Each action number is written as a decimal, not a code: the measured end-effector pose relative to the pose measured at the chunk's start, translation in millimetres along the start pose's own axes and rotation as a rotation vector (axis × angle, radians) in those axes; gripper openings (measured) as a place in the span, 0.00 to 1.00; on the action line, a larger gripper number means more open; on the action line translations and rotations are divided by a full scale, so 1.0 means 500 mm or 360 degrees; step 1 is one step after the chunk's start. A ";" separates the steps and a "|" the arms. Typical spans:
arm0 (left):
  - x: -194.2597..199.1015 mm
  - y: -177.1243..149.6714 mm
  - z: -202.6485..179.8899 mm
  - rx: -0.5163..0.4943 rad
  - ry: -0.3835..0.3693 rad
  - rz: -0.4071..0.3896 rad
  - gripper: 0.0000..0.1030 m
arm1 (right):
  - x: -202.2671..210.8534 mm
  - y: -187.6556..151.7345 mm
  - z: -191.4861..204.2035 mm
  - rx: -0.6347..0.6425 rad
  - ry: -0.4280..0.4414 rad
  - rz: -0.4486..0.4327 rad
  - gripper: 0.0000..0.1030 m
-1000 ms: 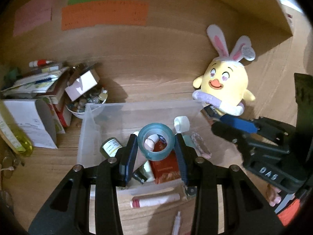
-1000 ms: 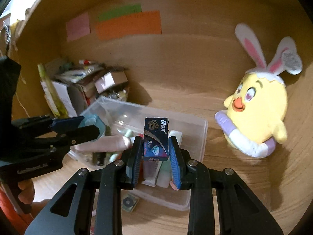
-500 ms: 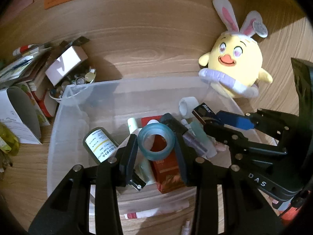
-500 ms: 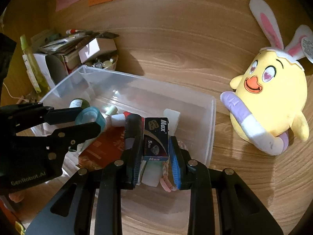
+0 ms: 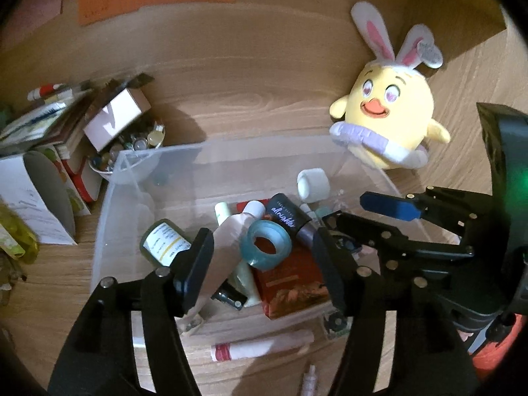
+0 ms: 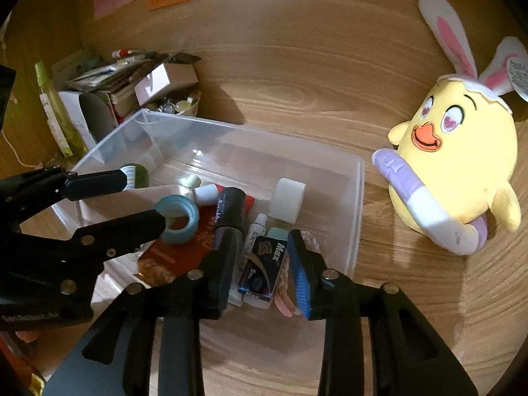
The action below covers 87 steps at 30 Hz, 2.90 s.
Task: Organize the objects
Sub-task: 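Lower the tape roll and 'Max' pack into the box and open both grippers, then grasp the white pen with the left gripper while the right grasps the pink charm, then carry the pen and pink charm into the box and open both grippers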
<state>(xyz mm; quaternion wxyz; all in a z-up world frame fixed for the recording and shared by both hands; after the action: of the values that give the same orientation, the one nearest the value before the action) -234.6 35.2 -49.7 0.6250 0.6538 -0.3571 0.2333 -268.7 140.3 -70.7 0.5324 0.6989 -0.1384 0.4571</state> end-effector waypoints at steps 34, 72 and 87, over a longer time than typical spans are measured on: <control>0.172 -0.262 0.055 0.0012 0.0234 -0.0020 0.97 | 0.110 -0.229 0.157 0.0103 0.0255 0.0007 0.69; 0.066 -0.302 -0.041 -0.0197 0.0060 0.0223 0.30 | 0.112 -0.326 0.054 -0.0093 0.0134 0.0057 0.22; 0.122 -0.291 -0.014 -0.0023 -0.0039 0.0102 0.12 | 0.145 -0.293 0.063 -0.0147 0.0164 -0.0061 0.18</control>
<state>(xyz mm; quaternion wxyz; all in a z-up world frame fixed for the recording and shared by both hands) -84.5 26.1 -97.8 0.6176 0.6401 -0.3872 0.2427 -113.9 191.8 -104.9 0.5793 0.6515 -0.1184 0.4754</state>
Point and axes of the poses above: each gripper's, at about its wrist camera, not at the fingertips, and x roughly against the way its jaws point, z to its left, y to its top, the point moved 6 cm from there along -x, roughly the way its jaws point, and after that the axes turned 4 degrees about z, right-handed, at the moved point
